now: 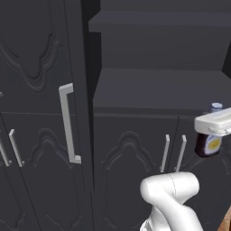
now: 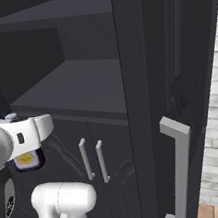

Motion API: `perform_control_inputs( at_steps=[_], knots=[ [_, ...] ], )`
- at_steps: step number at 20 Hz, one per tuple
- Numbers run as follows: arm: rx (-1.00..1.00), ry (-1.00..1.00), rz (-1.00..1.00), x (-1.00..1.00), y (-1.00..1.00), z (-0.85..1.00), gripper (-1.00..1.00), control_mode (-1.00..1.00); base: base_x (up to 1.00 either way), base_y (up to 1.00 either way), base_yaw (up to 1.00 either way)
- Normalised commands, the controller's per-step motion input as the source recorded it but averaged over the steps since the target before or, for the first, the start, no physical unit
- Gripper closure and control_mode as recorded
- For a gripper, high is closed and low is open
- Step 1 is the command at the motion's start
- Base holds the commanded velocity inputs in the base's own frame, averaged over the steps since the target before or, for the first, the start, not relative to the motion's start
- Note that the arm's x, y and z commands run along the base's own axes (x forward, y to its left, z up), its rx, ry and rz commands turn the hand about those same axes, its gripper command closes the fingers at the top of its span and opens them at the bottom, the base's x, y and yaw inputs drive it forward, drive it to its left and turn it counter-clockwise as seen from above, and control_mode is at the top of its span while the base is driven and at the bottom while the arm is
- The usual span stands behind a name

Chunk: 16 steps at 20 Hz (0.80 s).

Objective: Take 2 condiments from the cabinet and move them on the counter near the stove.Make sure the condiments are lined up with each other, next to each other.

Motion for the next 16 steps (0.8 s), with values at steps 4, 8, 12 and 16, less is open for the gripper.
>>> perform_control_inputs(
  at_steps=[4,8,12,16],
  knots=[
    [-0.02,-0.22,0.00,-0.46,-0.21,0.29,1.00,-1.00,0.00,0.00,0.00],
    [-0.01,-0.20,0.00,-0.42,-0.19,0.35,1.00,-1.00,0.00,0.00,0.00],
    [0.00,-0.06,0.00,-0.31,-0.01,0.16,1.00,-1.00,0.00,0.00,0.00],
    [0.00,-0.03,0.00,-0.29,0.00,-0.01,1.00,1.00,-0.16,0.00,0.00]
  ],
)
